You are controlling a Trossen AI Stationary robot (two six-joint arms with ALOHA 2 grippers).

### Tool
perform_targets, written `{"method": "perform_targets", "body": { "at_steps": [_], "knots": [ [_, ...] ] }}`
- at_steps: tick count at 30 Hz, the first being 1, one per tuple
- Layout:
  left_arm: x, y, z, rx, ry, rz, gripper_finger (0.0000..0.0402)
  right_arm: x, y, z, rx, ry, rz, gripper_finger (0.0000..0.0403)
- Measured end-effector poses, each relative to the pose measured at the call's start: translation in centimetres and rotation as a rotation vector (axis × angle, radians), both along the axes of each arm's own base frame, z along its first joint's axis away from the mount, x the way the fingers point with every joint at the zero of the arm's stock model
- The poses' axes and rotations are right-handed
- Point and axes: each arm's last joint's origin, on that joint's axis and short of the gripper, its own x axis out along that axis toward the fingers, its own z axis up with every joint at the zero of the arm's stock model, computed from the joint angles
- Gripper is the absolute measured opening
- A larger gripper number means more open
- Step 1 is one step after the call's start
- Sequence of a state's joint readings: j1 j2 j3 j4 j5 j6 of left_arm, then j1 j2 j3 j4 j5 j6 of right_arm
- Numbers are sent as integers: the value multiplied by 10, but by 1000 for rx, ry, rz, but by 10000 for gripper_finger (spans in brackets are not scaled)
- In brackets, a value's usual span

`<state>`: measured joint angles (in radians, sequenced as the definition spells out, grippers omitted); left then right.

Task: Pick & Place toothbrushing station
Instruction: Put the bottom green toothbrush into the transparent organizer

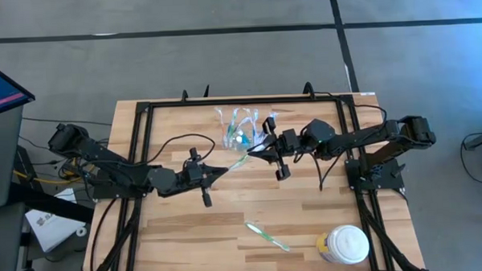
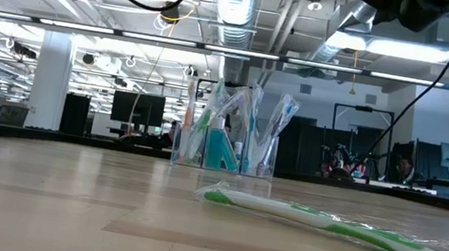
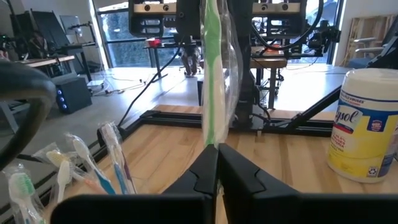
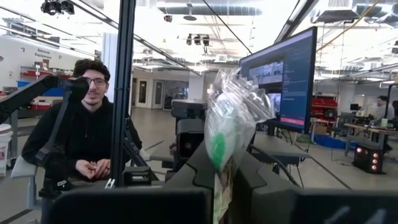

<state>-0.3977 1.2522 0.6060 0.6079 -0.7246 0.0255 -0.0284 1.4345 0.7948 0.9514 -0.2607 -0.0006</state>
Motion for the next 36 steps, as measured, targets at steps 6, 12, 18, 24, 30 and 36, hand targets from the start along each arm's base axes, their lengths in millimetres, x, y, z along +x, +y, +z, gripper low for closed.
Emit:
{"method": "perform_targets", "body": {
  "at_steps": [6, 12, 18, 24, 30, 36],
  "knots": [
    [0, 0, 0, 41, 13, 9, 47, 0, 0, -1, 1, 13, 0, 5],
    [0, 0, 0, 45, 15, 10, 90, 2, -5, -6, 12, 64, -12, 5],
    [0, 1, 0, 47, 16, 38, 102, 2, -16, -12, 41, 133, -43, 5],
    [0, 1, 0, 48, 17, 41, 100, 3, -27, -17, 58, 194, -78, 4],
    [0, 1, 0, 47, 20, 41, 99, 2, -38, -22, 74, 245, -115, 4],
    [0, 1, -1, 48, 23, 41, 99, 1, -50, -30, 97, 326, -228, 4]
  ]
}}
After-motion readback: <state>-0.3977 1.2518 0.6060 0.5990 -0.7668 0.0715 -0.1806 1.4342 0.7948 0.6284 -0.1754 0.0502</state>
